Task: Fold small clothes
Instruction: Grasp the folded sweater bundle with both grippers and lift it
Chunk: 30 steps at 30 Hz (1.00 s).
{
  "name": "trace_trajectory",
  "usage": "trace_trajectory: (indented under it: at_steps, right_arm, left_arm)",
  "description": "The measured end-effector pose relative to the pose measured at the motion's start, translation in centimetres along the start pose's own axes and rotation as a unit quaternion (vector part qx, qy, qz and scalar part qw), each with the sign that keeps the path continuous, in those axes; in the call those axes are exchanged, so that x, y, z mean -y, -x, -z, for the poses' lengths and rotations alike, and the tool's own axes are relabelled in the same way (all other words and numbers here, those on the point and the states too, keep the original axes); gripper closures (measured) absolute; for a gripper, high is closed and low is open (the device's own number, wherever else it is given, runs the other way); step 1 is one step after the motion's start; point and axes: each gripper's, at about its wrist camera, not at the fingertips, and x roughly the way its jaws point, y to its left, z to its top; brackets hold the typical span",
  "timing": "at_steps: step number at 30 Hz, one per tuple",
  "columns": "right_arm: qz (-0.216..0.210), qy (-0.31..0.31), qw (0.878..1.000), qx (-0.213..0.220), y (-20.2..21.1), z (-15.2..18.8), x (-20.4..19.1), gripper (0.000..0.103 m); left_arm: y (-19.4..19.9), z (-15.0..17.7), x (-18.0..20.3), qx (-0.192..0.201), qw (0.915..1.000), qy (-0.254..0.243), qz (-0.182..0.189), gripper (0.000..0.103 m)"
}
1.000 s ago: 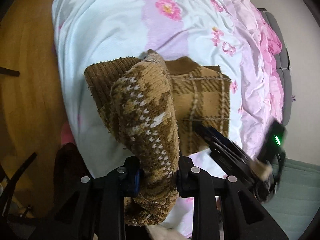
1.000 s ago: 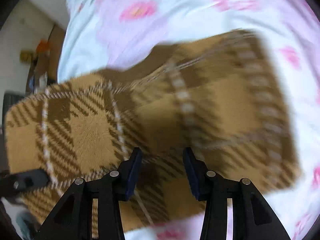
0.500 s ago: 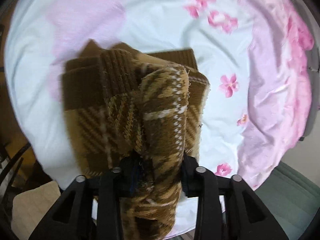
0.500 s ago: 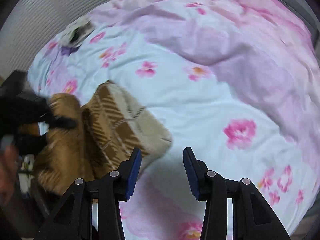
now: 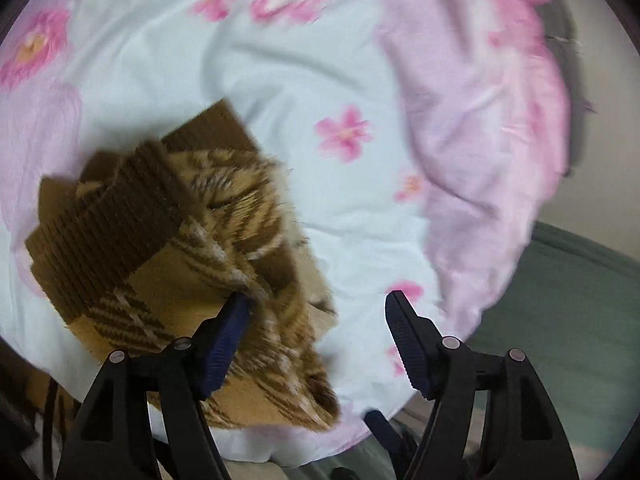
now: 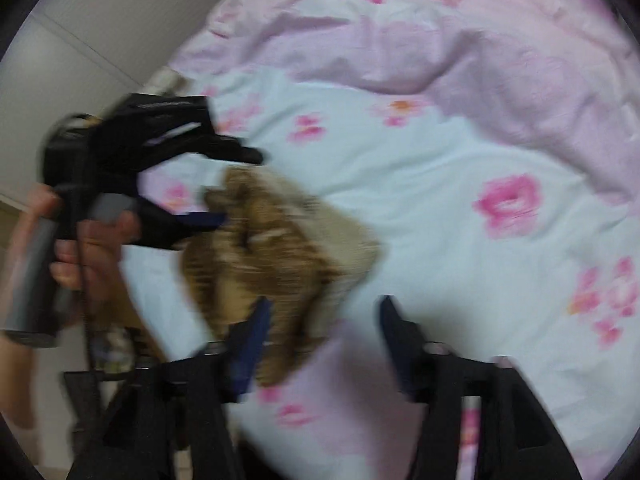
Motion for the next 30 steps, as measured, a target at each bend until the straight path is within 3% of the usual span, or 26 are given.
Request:
trace_trajectory:
  at_steps: [2,4,6,8,14,15,16,17,19,25,30]
  right_arm:
    - [-0.027,0.002,1.0,0.009,-0.2,0.2,-1.3,0.022]
    - [-0.024,0.007,1.0,0.009,-1.3,-0.1,-2.5,0.022]
    - [-0.02,0.026,0.999,-0.014,-3.3,-0.5,-3.6,0.022]
    - [-0.017,0.039,0.998,-0.054,-5.7,-0.6,-4.3,0.022]
    - [-0.013,0.058,0.994,-0.094,-9.2,-0.4,-4.7,0.025]
    - [-0.016,0.056,0.993,-0.102,-9.9,-0.5,-4.5,0.037]
    - [-0.014,0.051,0.993,-0.105,-10.2,-0.7,-4.2,0.041]
    - [-0.016,0.055,0.993,-0.104,-10.4,-0.9,-4.1,0.054]
    - [-0.011,0.085,0.992,-0.092,-9.9,-1.1,-4.7,0.062]
    - [0.005,0.117,0.993,-0.034,-6.5,-3.1,-4.6,0.067]
    - [0.05,0.099,0.992,-0.06,-9.3,-4.2,-1.7,0.065]
  left_arm:
    - [3.3,0.6,0.5,0.029,0.9985,-0.036,0.029,0.031]
    - [6.4,1.3,0.7,0.07,0.9948,-0.072,0.019,0.028]
    - [9.2,2.7,-0.2,0.124,0.9862,-0.106,-0.025,0.021]
    - [10.2,4.3,-2.6,0.146,0.9811,-0.105,-0.071,0.021]
    - [6.7,9.6,-13.0,0.1,0.9922,-0.004,-0.074,0.021]
    - [5.6,10.3,-14.8,0.091,0.993,0.026,-0.07,0.021]
    - [4.8,10.7,-15.7,0.087,0.9927,0.047,-0.07,0.021]
    - [4.1,11.2,-16.7,0.089,0.9918,0.07,-0.059,0.021]
    - [3.5,11.5,-17.5,0.097,0.9906,0.086,-0.043,0.021]
    - [3.6,11.2,-15.5,0.143,0.9872,0.039,-0.058,0.021]
    - [3.6,9.6,-13.7,0.16,0.983,0.0,-0.089,0.021]
